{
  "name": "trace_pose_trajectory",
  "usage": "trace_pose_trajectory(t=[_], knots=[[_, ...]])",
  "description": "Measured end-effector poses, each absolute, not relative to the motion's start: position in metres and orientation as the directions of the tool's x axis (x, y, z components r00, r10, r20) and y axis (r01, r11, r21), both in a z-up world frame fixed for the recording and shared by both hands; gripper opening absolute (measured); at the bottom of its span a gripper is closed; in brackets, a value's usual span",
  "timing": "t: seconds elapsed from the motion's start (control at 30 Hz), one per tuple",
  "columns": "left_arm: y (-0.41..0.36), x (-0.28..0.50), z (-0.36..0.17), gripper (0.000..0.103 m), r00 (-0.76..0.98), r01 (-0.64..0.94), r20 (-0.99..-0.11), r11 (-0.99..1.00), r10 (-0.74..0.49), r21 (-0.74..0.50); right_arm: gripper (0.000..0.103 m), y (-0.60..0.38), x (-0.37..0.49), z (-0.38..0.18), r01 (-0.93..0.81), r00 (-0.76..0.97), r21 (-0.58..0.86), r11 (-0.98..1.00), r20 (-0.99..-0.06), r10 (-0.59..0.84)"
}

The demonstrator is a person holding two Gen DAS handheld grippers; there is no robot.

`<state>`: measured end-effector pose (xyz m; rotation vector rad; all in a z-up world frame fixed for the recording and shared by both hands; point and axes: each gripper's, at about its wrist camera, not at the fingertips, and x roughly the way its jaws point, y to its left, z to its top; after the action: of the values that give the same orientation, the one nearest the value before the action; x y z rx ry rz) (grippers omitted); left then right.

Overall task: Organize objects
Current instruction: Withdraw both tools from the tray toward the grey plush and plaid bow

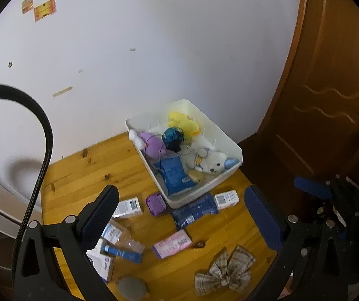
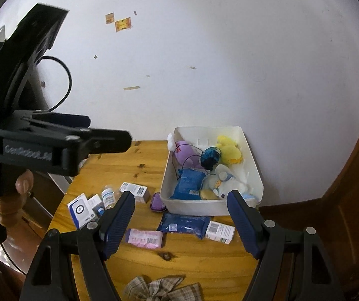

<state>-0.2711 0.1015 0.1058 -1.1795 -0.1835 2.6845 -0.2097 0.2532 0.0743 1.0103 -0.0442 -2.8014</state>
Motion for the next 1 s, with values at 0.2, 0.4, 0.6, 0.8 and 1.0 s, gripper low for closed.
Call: trace_pose_trajectory(t=[0.2,0.4,0.6,0.8,1.0], knots=[[0.093,-0.248,0.095,0.1,-0.65,-0.12,-0.722,-0.971,0.235,-0.208,0.077,0.254,-0.193,0.072,0.149,-0.753,0.092,-0.985,-0.635,-0.173],[0.089,-0.23,0.08,0.1,-0.641,-0.109,-0.732,-0.971,0.231,-0.211,0.077,0.256,-0.181,0.063,0.147,-0.742,0.103,-0.984,-0.647,-0.178],[0.087,-0.212,0.064,0.1,-0.625,-0.112,-0.74,-0.967,0.249,-0.23,0.077,0.257,-0.171,0.047,0.142,-0.719,0.118,-0.983,-0.67,-0.184],[0.091,-0.193,0.046,0.1,-0.608,-0.135,-0.749,-0.964,0.264,-0.23,0.077,0.259,-0.162,0.026,0.137,-0.69,0.123,-0.983,-0.7,-0.184],[0.094,-0.179,0.026,0.1,-0.593,-0.139,-0.762,-0.965,0.26,-0.221,0.077,0.261,-0.155,0.0,0.128,-0.649,0.142,-0.982,-0.736,-0.191]])
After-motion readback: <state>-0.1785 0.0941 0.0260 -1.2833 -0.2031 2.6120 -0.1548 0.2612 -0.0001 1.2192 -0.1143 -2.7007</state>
